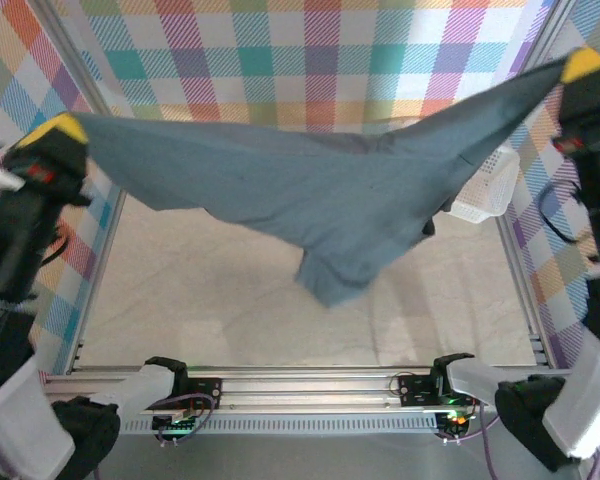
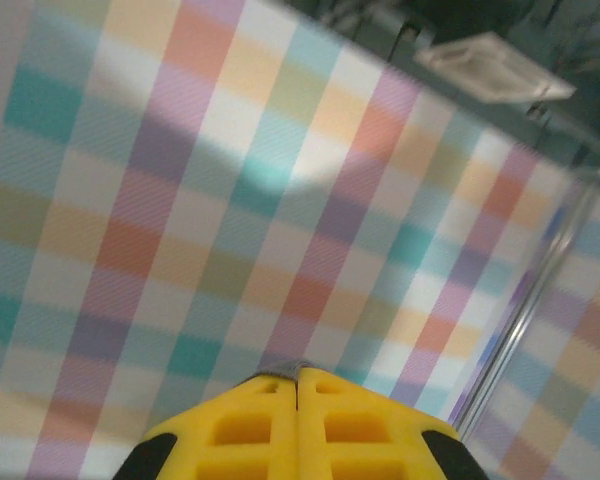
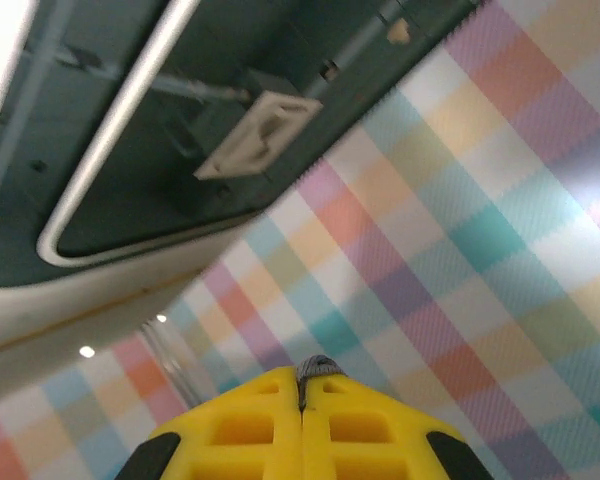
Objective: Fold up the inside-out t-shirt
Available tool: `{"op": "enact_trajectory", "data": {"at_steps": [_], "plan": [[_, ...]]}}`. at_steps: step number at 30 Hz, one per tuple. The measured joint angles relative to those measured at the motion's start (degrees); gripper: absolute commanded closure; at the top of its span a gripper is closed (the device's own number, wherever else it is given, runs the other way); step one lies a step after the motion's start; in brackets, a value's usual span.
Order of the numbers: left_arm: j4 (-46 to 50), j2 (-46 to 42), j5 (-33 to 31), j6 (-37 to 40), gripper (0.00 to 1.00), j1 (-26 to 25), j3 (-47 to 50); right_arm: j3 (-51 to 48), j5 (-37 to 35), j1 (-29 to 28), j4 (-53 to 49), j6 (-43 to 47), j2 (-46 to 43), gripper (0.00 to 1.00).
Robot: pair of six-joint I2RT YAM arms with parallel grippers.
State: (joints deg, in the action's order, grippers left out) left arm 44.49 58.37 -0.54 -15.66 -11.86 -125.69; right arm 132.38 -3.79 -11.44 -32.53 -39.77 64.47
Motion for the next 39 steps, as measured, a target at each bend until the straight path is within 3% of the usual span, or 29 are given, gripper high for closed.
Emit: {"op": "enact_trajectory", "data": {"at_steps": [5,10,19,25,30,34,37,39], "plan": [[-2.23,-1.97,-0.57,0.52,1.0,0.0,-2.86,0.96,-0.02,0.02,4.2,-1.6,-1.79,1.0],[-3.06,3.39,-1.86,2.29,1.0,0.0,-2.8,5.29,0.02,0.0,6.64,-1.84,5.79,1.0],[-7.26,28.33,-1.92,3.96,1.0,0.33,-4.55,20.94,-1.53,0.02,8.22,0.94,35.45,1.0],[-5.4,45.09,1.88,2.29,1.0,4.07,-20.87,27.12,-3.82,0.07,13.68,2.58,48.17,1.0],[-7.54,44.57,5.84,-0.96,1.0,9.16,-26.97,28.7,-4.76,0.5,18.43,1.99,47.36,1.0],[-8.72,40.79,7.06,-1.51,1.0,9.9,-27.78,28.79,-4.33,0.5,19.67,1.2,43.47,1.0],[-10.23,35.28,7.65,-1.18,1.0,9.92,-20.74,27.39,-2.54,0.52,18.95,1.11,39.71,1.0],[-13.55,28.96,7.89,-1.01,1.0,9.92,-7.8,21.99,0.04,0.57,16.9,1.2,35.32,1.0]]}}
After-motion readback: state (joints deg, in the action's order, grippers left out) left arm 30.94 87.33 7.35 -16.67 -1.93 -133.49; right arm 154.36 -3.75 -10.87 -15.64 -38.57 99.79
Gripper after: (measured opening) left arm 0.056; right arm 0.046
